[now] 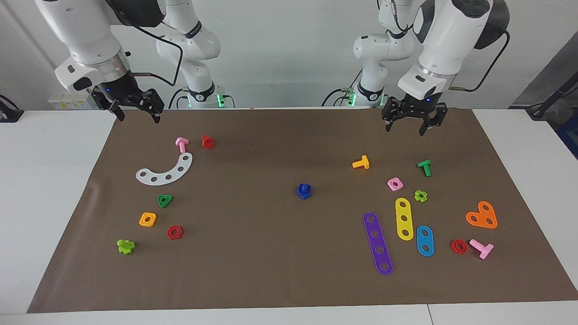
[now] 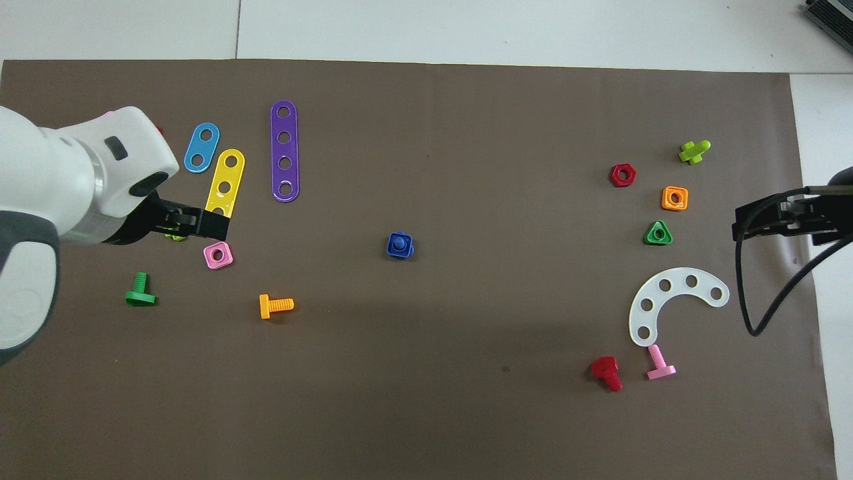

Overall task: Unscrew and place screws in storage area
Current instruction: 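Lower the left gripper onto the blue nut and close it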

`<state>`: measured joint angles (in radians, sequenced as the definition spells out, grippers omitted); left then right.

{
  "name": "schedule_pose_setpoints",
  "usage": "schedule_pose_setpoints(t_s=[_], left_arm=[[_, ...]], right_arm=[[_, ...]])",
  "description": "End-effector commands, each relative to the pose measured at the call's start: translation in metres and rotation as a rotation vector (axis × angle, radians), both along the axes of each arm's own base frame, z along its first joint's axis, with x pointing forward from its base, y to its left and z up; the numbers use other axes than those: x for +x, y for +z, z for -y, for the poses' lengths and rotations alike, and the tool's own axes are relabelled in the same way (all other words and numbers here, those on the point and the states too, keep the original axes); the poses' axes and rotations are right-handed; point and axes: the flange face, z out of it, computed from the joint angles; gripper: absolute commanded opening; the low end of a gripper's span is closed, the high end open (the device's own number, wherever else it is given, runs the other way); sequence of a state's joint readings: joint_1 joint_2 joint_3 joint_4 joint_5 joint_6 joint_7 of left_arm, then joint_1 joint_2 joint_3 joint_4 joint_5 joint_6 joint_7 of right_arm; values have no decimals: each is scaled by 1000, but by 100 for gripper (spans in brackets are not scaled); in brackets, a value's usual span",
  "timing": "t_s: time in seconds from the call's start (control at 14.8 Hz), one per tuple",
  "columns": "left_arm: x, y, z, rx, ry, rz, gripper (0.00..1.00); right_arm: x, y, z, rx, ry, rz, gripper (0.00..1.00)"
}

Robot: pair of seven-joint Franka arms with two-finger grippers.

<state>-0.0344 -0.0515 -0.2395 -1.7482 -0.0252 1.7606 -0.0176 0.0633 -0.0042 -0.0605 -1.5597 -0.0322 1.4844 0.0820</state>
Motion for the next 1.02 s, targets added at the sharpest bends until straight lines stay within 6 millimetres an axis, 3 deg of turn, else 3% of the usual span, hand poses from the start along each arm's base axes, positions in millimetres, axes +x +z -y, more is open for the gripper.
schedule_pose_setpoints(t_s=[0.0,0.54,0.95], left_arm=[[-13,-21,28,-6,-37,18,100],[-17,-101,122,-69,-84,37,100],[-25,-145,159,-118,-137,59,100]], right_arm=[[-5,1,0,3,19,17,100],[-5,0,0,3,19,15,100],[-5,1,0,3,20,17,100]])
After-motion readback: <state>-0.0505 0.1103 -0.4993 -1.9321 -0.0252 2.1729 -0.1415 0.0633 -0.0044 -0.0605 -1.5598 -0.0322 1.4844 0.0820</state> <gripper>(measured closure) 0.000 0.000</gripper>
